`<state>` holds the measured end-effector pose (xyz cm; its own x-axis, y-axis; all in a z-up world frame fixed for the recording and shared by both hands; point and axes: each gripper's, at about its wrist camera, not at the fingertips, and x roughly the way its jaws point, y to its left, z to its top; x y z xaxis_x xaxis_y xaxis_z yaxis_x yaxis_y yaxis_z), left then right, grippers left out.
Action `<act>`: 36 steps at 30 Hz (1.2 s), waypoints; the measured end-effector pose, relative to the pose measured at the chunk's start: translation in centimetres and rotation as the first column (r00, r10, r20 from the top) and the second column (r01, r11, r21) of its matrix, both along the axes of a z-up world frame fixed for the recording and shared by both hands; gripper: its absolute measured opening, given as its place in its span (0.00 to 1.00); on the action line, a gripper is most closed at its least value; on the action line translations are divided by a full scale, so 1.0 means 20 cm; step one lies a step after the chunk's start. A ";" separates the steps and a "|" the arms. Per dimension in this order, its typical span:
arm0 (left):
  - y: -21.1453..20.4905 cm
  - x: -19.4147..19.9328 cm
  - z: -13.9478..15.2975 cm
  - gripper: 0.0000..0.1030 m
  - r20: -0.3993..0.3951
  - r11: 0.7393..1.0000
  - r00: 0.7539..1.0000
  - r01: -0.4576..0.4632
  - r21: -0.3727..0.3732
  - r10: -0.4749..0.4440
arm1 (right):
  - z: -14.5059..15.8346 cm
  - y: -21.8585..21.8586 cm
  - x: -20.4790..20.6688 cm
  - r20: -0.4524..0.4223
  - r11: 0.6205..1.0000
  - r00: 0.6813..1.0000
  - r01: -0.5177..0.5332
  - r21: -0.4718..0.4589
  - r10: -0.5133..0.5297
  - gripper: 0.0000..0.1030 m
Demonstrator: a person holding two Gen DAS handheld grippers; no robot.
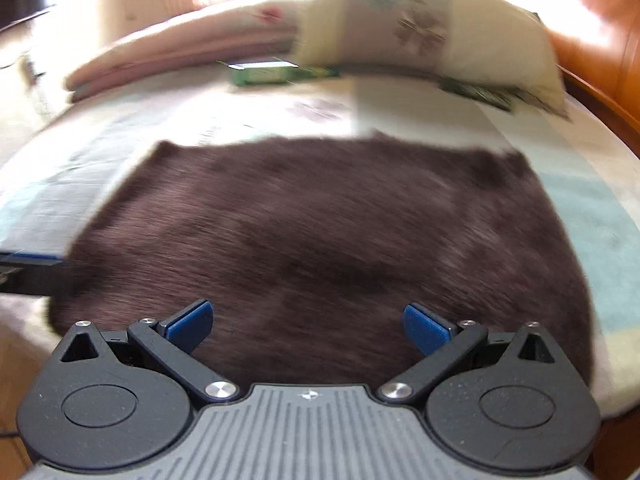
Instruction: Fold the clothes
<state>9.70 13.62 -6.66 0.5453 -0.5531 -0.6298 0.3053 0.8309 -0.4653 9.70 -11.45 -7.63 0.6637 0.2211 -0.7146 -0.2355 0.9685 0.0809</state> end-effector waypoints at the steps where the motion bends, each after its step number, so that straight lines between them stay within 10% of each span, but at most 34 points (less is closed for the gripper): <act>1: 0.00 0.01 -0.02 0.97 -0.017 1.000 1.000 -0.005 -0.002 0.005 | -0.01 0.03 0.00 -0.004 1.000 1.000 -0.020 -0.016 0.020 1.00; 5: 0.01 0.03 -0.10 0.97 -0.076 0.999 0.997 -0.034 0.005 0.034 | -0.07 0.07 -0.01 -0.079 0.997 0.995 -0.064 -0.043 0.061 1.00; 13: 0.04 0.15 0.05 0.97 0.090 1.000 0.996 -0.026 0.003 0.025 | 0.03 0.06 -0.02 -0.022 1.000 0.999 -0.029 0.001 0.029 1.00; 17: 0.08 0.22 -0.11 0.98 -0.016 0.998 0.998 -0.065 -0.026 0.064 | 0.03 0.09 -0.02 -0.012 0.998 0.999 -0.041 -0.050 0.041 1.00; 36: 0.31 0.23 -0.09 0.98 -0.046 0.970 0.973 -0.229 -0.084 0.226 | 0.03 0.35 0.41 0.008 0.983 0.983 -0.182 -0.008 0.182 1.00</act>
